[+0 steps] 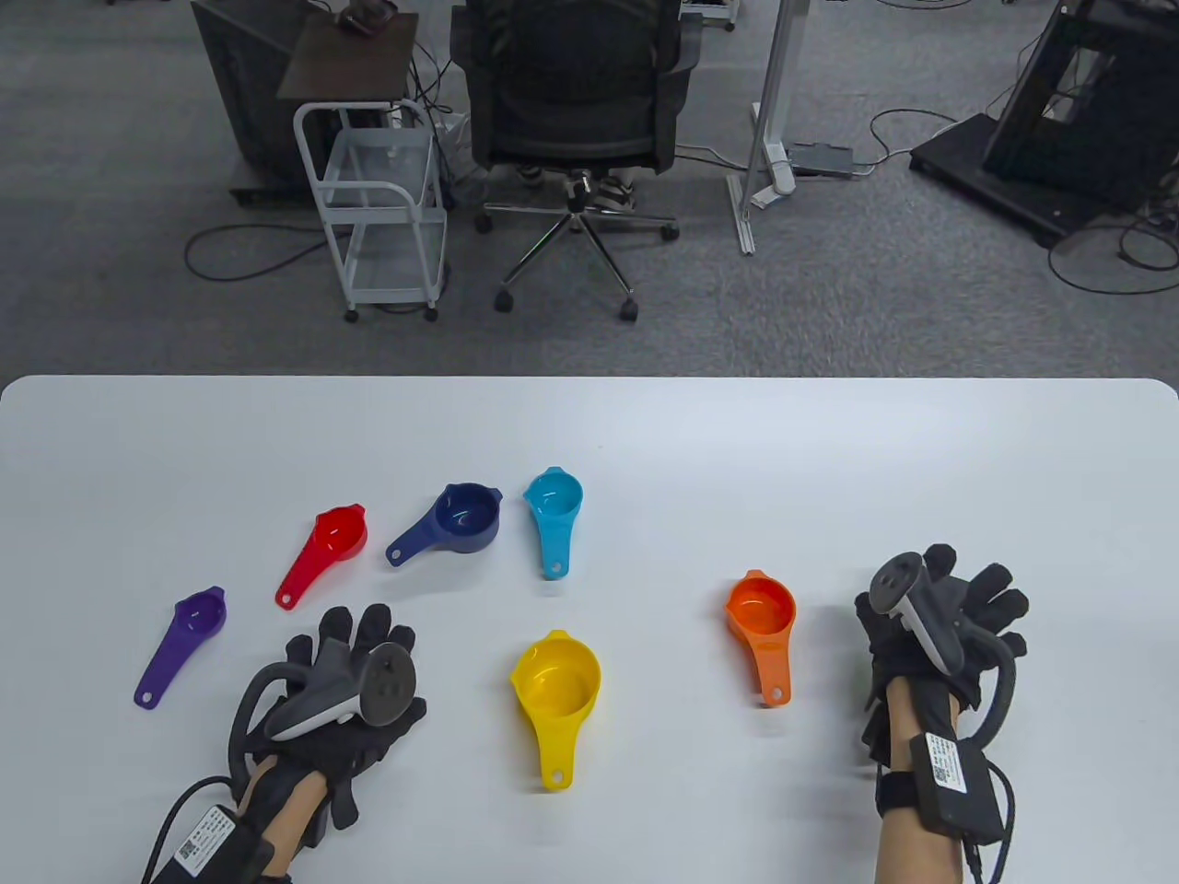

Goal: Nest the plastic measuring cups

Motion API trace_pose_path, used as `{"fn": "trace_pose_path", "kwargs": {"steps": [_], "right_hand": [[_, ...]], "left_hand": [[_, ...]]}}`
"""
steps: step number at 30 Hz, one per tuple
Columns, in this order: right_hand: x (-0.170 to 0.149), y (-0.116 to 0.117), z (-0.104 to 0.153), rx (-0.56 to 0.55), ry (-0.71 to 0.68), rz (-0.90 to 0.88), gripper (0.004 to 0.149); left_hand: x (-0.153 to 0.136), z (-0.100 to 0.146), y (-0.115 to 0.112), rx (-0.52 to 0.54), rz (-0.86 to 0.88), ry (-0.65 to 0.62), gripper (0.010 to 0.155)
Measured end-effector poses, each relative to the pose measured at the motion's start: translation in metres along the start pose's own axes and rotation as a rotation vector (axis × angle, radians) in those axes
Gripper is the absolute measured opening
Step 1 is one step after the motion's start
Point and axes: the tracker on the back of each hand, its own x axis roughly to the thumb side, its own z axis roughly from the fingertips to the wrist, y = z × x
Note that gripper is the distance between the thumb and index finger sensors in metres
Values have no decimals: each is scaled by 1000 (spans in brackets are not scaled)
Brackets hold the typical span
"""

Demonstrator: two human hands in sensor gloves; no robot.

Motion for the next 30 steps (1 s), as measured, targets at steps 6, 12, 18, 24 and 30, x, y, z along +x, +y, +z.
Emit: {"fn": "trace_pose_path", "kwargs": {"steps": [6,12,18,24,30], "right_hand": [[-4,0,-5,19,-32,-93,84],[22,-24,42,-191,-265,-140,86],[109,-36,160,-306,-640,-147,85],[189,-21,255,-168,-799,-170,85],[225,9,279,-150,-806,-69,84]], "left_hand": [[1,-4,-5,-29,7,-2,80],[-2,-5,-2,-17,16,15,80],[-4,0,4,26,21,4,82],[-13,3,6,61,7,17,84],[-27,7,10,104,41,28,87]]}}
